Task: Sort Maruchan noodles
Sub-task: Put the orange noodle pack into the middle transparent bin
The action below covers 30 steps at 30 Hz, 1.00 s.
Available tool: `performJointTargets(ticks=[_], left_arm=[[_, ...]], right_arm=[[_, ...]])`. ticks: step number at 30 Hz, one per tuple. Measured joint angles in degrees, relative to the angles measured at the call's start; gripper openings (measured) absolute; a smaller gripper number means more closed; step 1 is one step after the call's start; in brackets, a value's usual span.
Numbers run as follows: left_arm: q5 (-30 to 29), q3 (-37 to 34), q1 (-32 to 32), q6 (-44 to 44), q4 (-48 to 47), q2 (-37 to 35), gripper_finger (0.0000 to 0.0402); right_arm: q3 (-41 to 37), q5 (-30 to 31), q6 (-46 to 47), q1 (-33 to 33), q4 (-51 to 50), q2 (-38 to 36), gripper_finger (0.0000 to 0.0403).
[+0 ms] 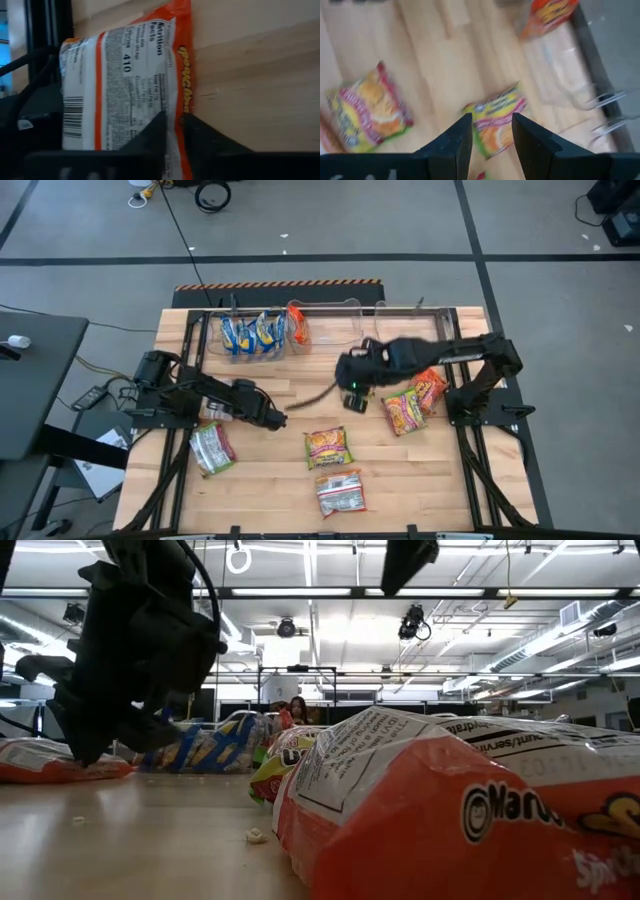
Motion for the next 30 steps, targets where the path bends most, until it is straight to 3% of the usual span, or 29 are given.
performJointTargets(ticks=[3, 7, 12, 18, 26, 30], left_arm=[[3.72, 1.26, 0.12, 1.06, -3.06, -0.13, 0.0010], [4.78, 7.68, -0.89, 4.86, -11.37, -0.04, 0.0007], [-0.72, 20.60, -1.86, 9.60, -18.19, -0.09, 0.0004], [-7.68, 32.69, -1.54, 15.21, -18.15, -0.79, 0.0002], [-12.28, 34.60, -0.33, 24.92, 2.32, 0.18, 0.0003], [-13.23, 34.56, -1.59, 34.76, 13.33, 2.32, 0.0024]], right_arm=[[-2.92, -0.01, 2.48, 2.88, -0.20, 0.00, 0.0143], [-4.96, 0.07, 4.14, 6.19, 0.09, -0.03, 0.0143], [-5.59, 0.34, 7.03, 8.47, 0.22, -0.03, 0.0143], [-5.59, 0.59, 9.10, 10.31, -1.19, -0.03, 0.0143], [-5.59, 1.53, 18.04, 14.86, -14.22, -0.76, 0.0143], [-5.61, 3.11, 24.26, 18.15, -17.21, -1.77, 0.0143]])
